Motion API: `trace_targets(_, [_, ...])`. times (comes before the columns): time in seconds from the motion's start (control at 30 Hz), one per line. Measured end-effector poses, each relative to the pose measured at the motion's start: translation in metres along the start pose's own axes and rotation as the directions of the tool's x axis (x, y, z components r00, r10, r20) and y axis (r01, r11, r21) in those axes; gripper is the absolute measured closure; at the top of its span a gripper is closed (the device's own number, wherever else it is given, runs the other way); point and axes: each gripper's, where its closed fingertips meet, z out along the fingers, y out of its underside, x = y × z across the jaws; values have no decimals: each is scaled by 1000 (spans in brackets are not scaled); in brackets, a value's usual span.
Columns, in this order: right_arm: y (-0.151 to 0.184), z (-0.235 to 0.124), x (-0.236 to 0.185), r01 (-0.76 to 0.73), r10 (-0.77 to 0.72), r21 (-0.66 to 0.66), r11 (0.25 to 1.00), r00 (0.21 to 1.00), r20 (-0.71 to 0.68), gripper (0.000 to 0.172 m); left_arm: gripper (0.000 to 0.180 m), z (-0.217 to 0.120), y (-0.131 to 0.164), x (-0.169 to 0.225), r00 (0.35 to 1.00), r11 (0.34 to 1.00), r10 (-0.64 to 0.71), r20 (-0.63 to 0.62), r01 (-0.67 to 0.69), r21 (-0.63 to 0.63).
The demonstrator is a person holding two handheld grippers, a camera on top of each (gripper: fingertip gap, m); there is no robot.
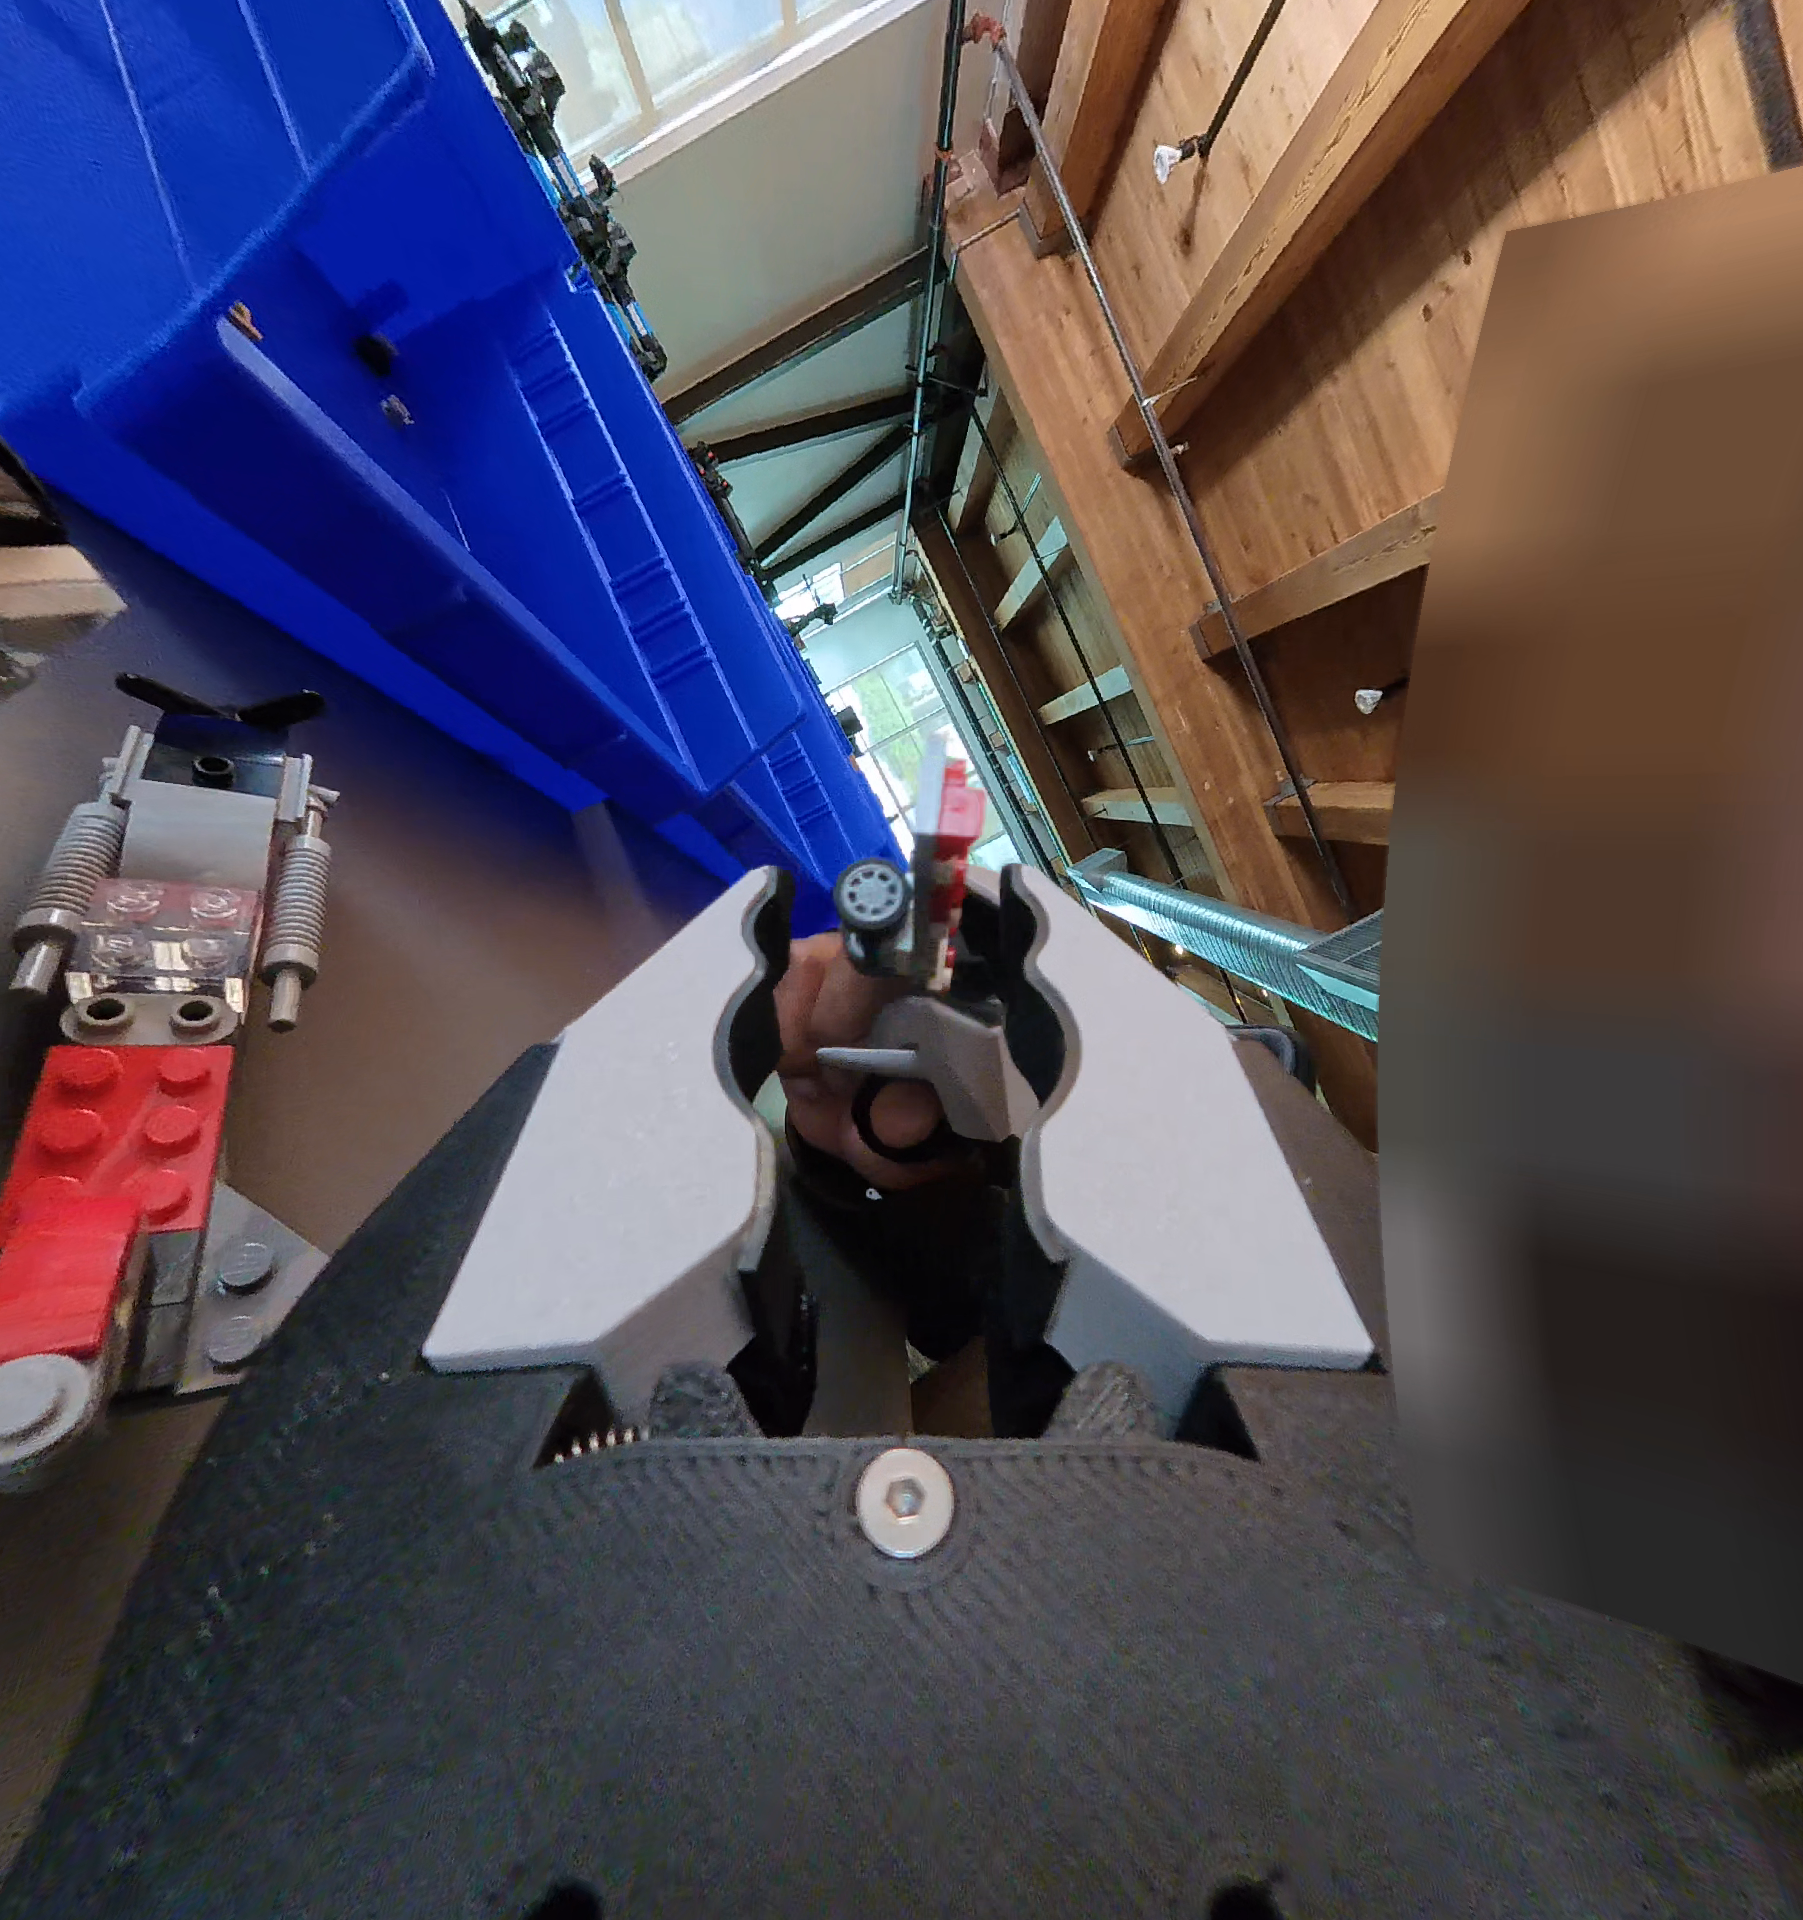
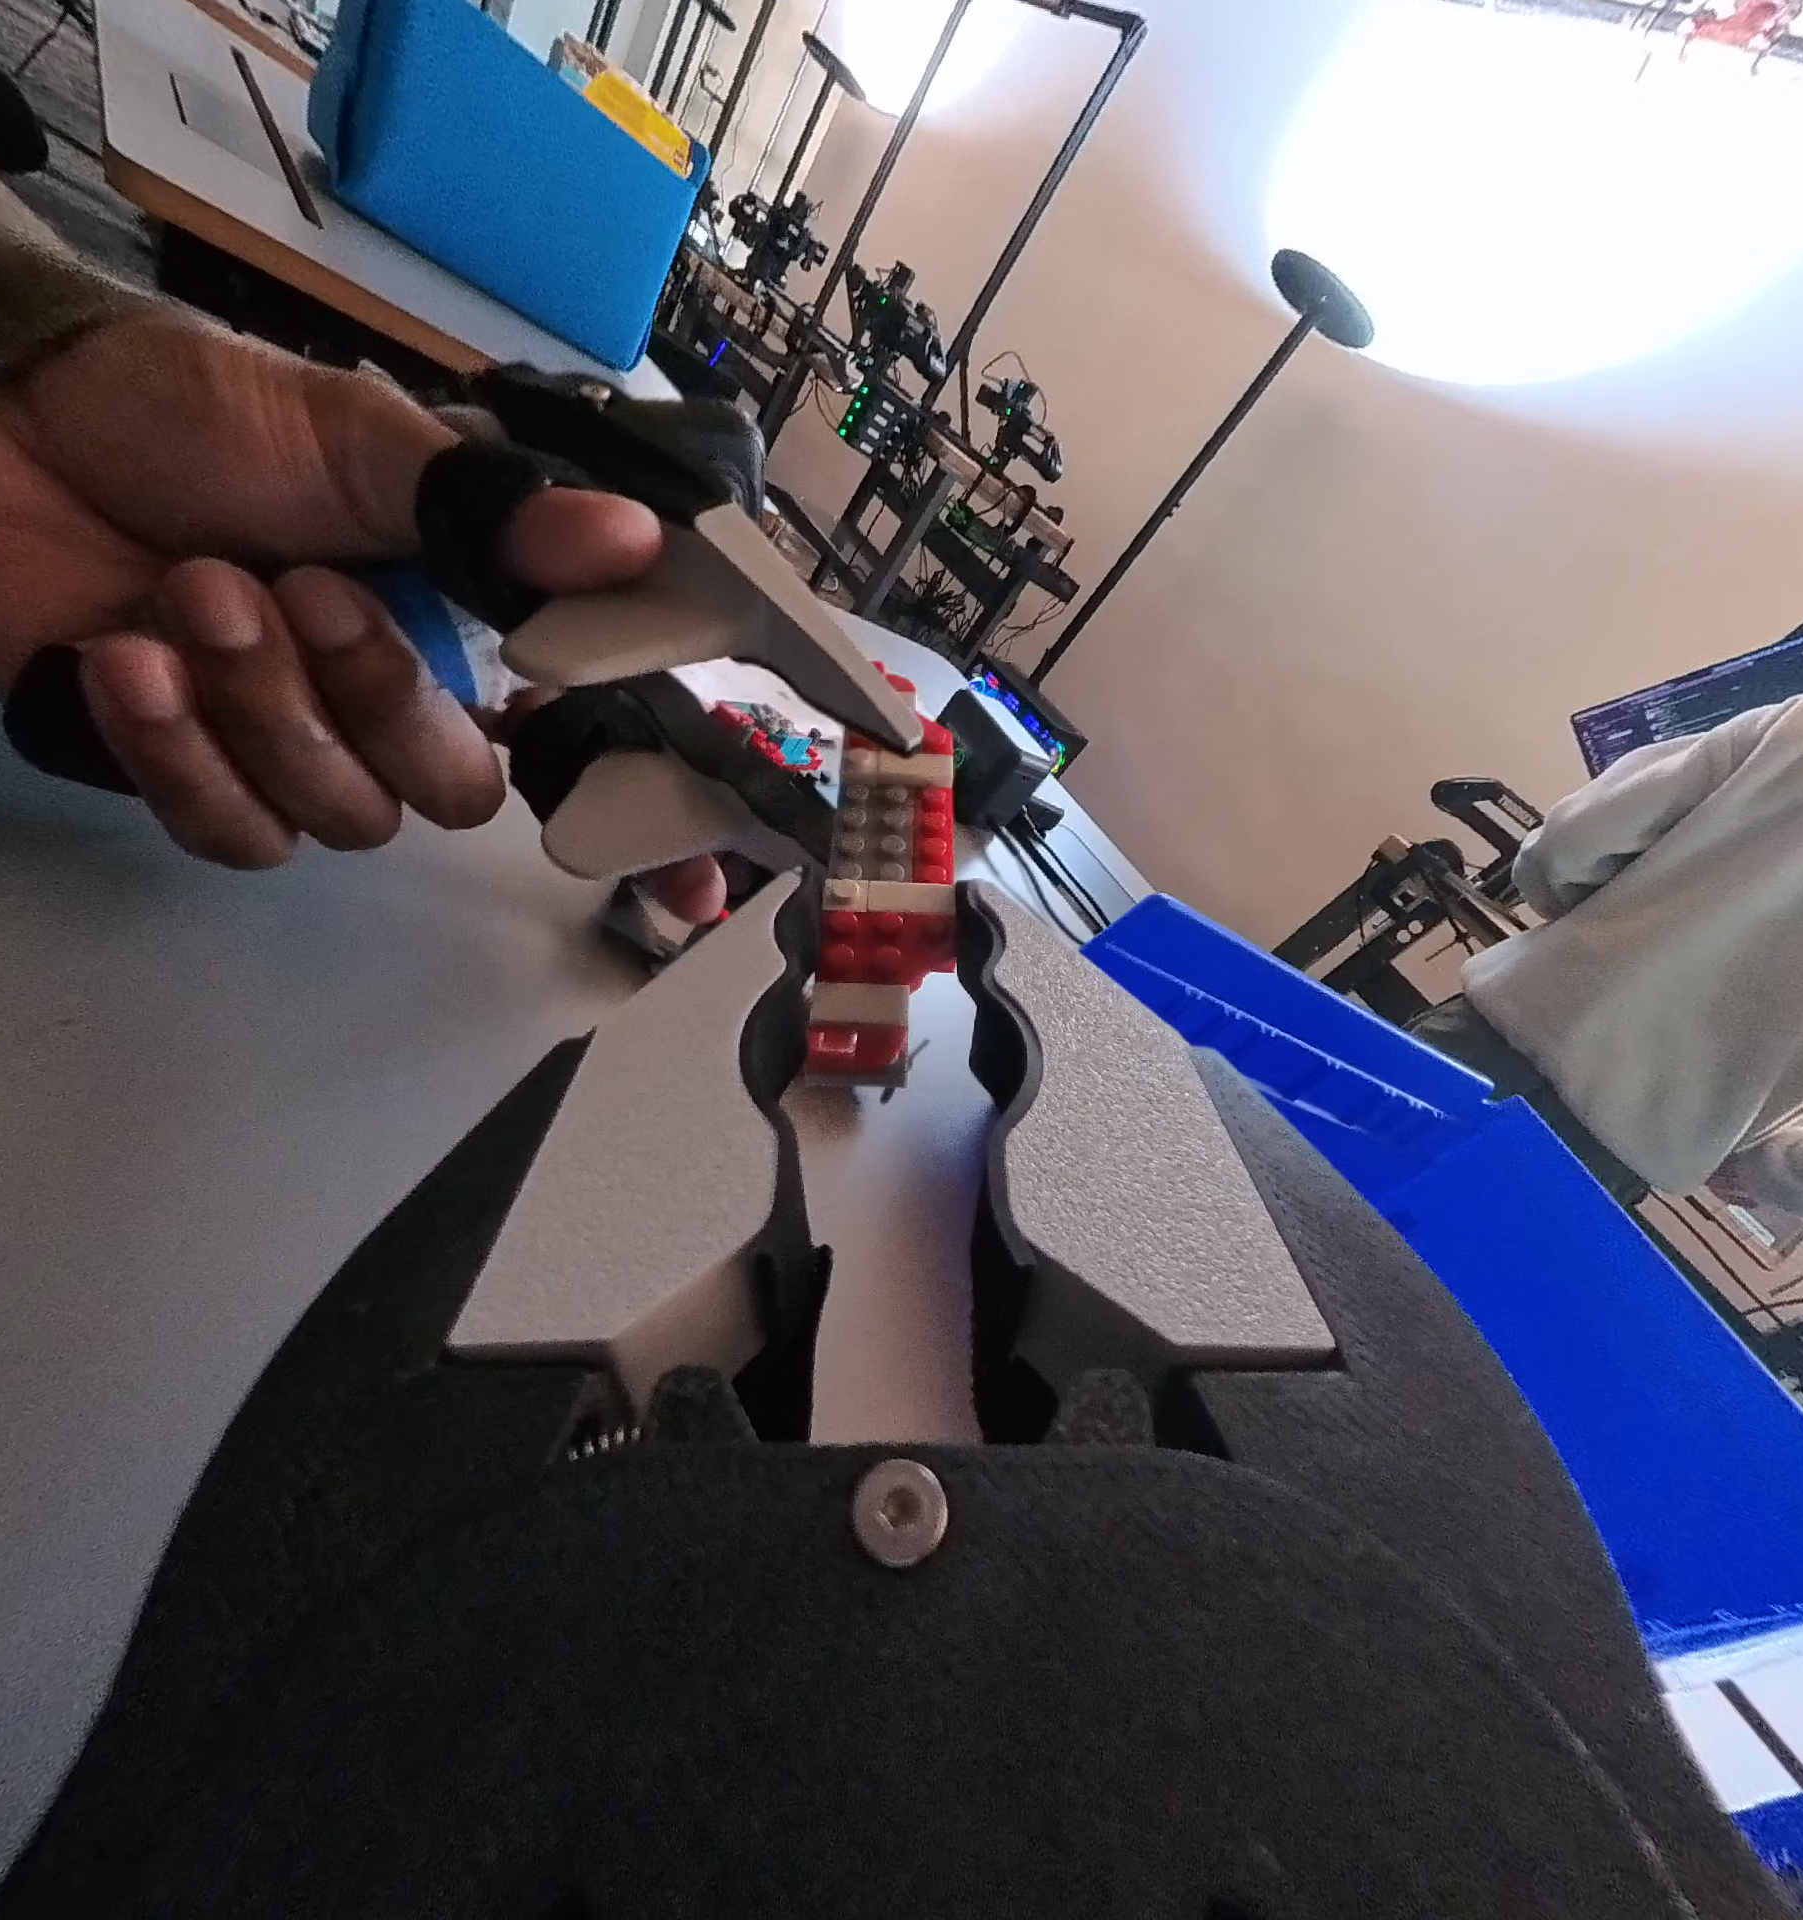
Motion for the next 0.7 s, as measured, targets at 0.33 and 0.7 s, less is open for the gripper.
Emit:
trace_targets(0.33, [-8,6,-10,-6,6,23,1000,1000,12,145,156,5,11,5,999,999,32,-19,-33,-26])
trace_targets(0.7, [6,13,-9,-9,8,-60,998,1000,-10,139,157,-7,-5,-7,905,928,369,210,-371,-31])
